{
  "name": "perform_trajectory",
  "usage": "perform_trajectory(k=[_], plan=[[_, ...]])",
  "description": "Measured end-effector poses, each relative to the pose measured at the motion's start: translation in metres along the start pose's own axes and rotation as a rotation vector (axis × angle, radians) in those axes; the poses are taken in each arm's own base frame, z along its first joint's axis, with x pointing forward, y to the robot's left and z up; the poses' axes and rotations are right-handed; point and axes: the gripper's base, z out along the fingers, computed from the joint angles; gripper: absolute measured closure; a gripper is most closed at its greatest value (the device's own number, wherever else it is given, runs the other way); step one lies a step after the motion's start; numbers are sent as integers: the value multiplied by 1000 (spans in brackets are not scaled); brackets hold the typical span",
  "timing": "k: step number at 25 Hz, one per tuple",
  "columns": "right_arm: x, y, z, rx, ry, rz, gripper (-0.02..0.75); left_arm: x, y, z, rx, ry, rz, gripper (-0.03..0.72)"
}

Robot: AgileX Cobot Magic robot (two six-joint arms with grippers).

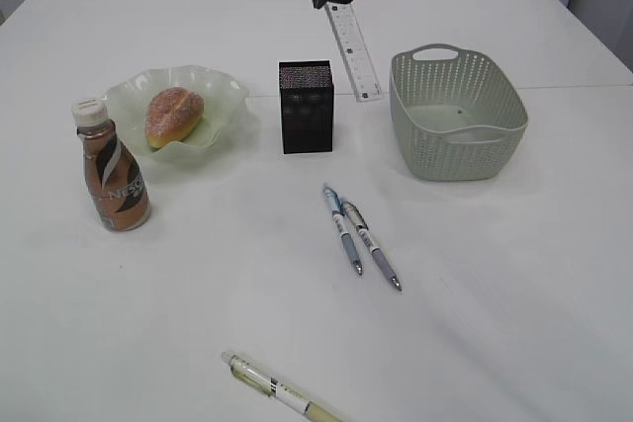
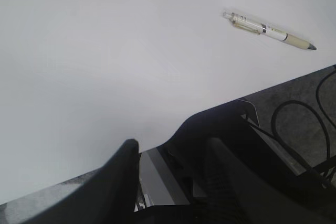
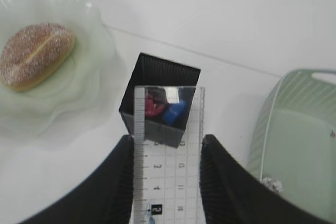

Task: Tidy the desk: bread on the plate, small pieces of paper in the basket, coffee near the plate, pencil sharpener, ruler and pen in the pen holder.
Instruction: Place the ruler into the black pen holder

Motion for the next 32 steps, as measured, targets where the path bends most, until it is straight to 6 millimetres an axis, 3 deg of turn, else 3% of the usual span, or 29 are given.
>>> perform_trajectory(k=[10, 19, 25, 32], plan=[[-12, 0, 12, 30, -257, -86, 447, 0, 1, 0, -8, 0, 3, 381], [0, -4, 35, 8, -446, -120, 447, 0, 3, 0, -30, -1, 10, 381], [2, -16, 32, -82, -568, -114, 447, 0, 4, 0, -45, -1, 15, 381], [2, -9, 36, -165, -675, -245, 447, 0, 4, 0, -46, -1, 16, 381]])
